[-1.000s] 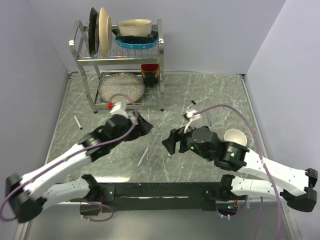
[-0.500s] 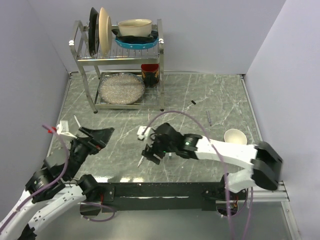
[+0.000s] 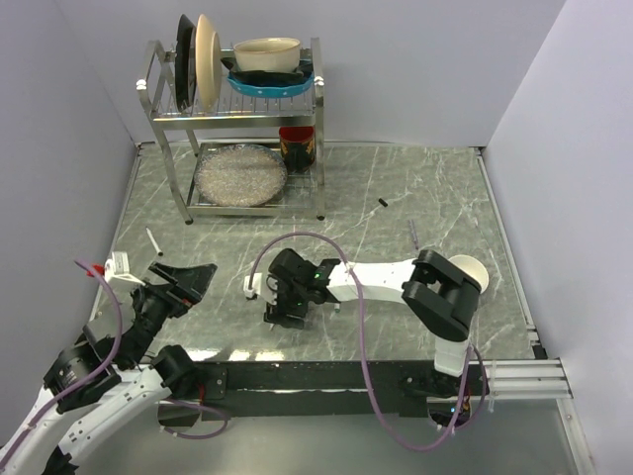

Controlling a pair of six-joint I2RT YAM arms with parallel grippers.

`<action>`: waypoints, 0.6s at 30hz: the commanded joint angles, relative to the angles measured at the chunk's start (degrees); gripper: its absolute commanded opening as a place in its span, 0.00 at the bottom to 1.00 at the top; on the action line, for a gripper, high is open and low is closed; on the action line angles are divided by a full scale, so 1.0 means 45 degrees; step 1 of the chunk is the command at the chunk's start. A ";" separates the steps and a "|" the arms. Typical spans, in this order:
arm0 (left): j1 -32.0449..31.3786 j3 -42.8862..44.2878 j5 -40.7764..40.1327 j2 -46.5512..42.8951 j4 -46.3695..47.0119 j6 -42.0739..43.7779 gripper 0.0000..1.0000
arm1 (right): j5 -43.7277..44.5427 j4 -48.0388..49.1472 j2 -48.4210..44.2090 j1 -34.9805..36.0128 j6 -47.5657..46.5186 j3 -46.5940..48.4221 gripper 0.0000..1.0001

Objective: Insert the pens into the pen caps

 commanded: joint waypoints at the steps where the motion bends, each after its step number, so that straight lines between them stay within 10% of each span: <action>1: 0.0011 0.0296 -0.0378 -0.0314 -0.0161 0.0102 0.99 | 0.0226 0.0272 0.0219 -0.0066 -0.0539 0.0874 0.74; 18: 0.0011 0.0571 -0.1468 -0.0862 -0.0142 0.0356 0.99 | 0.0540 0.0917 -0.0074 -0.0066 -0.1517 0.1476 0.77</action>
